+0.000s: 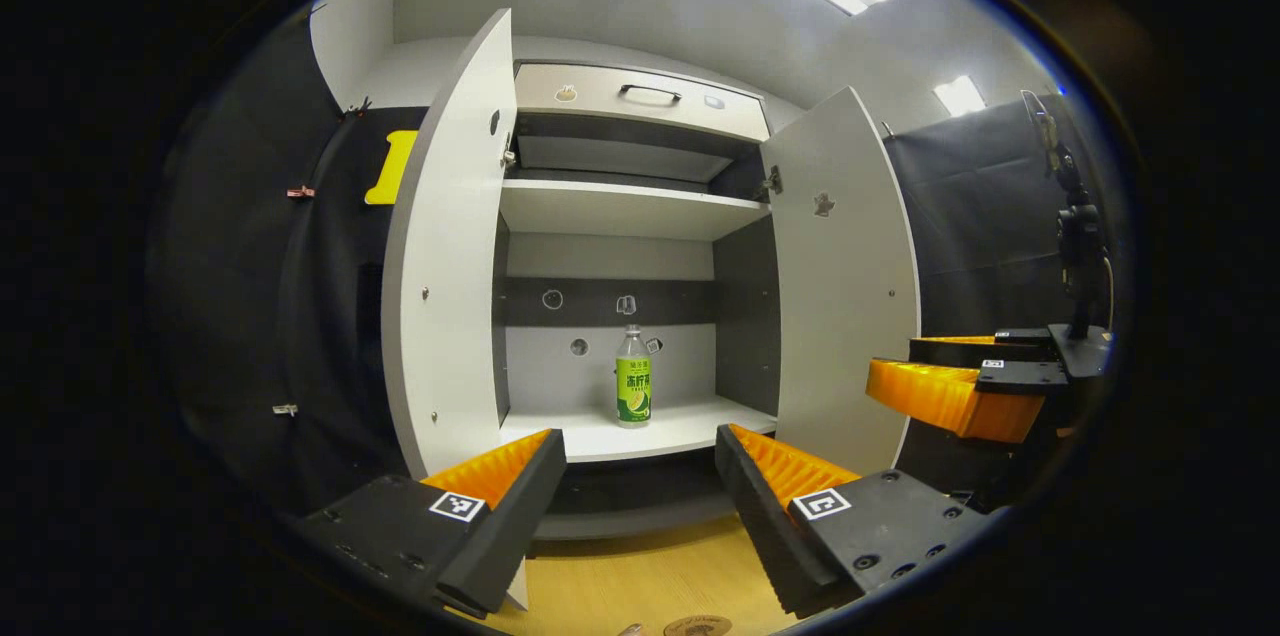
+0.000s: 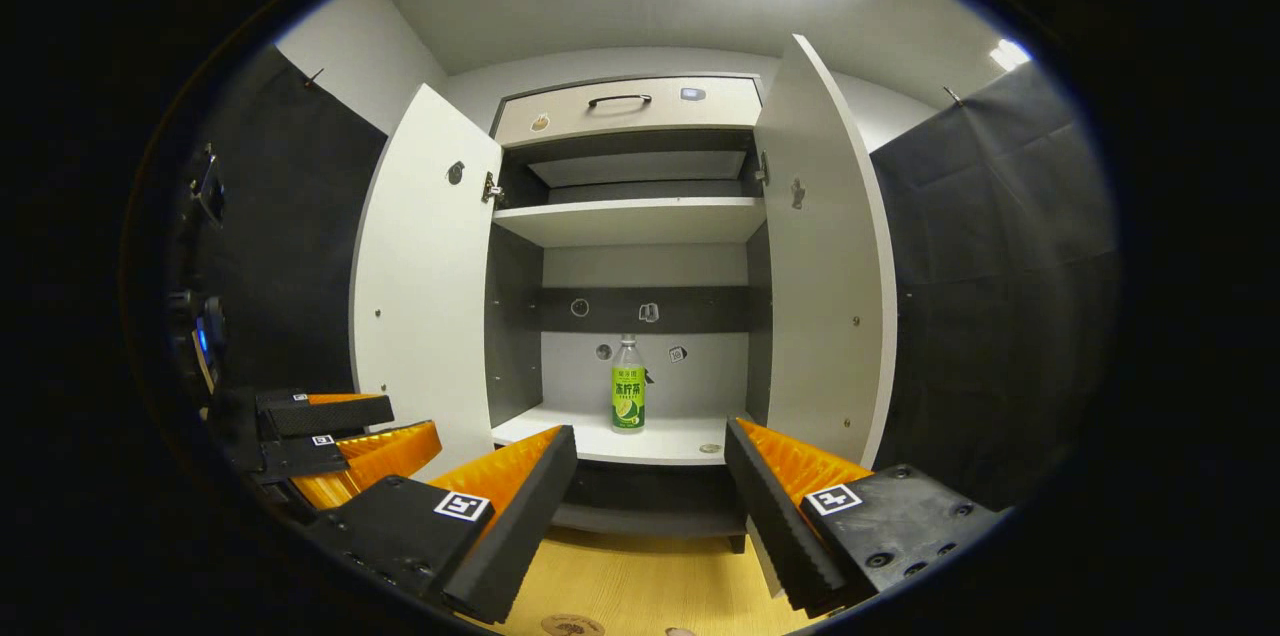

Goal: Grasp the bottle in the cabinet with the left hand and place it on the coaster, then close the right door with the right hand and the left door with the left hand.

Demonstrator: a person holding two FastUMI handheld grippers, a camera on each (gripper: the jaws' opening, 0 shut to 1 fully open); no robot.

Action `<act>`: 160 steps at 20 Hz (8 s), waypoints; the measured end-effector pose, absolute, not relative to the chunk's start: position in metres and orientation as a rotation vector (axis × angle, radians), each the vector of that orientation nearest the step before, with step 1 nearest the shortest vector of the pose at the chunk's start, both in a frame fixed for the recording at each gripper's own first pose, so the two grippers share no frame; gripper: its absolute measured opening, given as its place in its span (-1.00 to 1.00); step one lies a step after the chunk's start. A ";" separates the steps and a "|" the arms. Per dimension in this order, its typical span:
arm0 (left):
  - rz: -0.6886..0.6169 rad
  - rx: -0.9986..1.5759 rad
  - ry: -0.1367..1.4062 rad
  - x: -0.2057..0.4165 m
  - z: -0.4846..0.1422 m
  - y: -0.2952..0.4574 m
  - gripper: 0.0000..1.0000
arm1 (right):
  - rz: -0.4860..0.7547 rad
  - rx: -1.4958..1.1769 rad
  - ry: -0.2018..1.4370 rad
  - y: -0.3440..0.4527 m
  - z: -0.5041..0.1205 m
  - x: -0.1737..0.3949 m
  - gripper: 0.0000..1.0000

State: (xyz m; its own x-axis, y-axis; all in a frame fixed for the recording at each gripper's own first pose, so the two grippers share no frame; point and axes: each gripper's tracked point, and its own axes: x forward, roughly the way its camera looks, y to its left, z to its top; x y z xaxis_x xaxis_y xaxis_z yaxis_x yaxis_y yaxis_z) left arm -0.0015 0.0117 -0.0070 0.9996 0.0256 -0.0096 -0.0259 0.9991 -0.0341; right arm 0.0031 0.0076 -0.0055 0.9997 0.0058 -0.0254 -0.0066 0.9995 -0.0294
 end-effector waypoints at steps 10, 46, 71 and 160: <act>-0.010 -0.013 -0.018 0.014 0.000 0.016 0.92 | -0.041 -0.056 0.027 0.005 -0.008 0.001 0.95; 0.131 0.062 0.004 0.443 -0.094 0.042 0.85 | 0.274 -0.002 0.137 -0.022 -0.088 0.184 0.96; 0.040 -0.031 -0.070 0.208 -0.029 0.028 0.55 | 0.061 -0.056 0.078 -0.038 -0.058 0.114 0.96; 0.170 -0.148 0.078 -0.092 -0.005 0.114 0.90 | -0.250 -0.073 0.065 -0.222 0.011 0.038 0.92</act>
State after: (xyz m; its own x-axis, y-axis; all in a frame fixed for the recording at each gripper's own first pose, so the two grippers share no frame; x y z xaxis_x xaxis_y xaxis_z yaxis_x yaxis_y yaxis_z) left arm -0.0919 0.1139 -0.0048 0.9825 0.1630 -0.0896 -0.1745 0.9747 -0.1396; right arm 0.0381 -0.2221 0.0106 0.9669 -0.2491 -0.0552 0.2444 0.9664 -0.0799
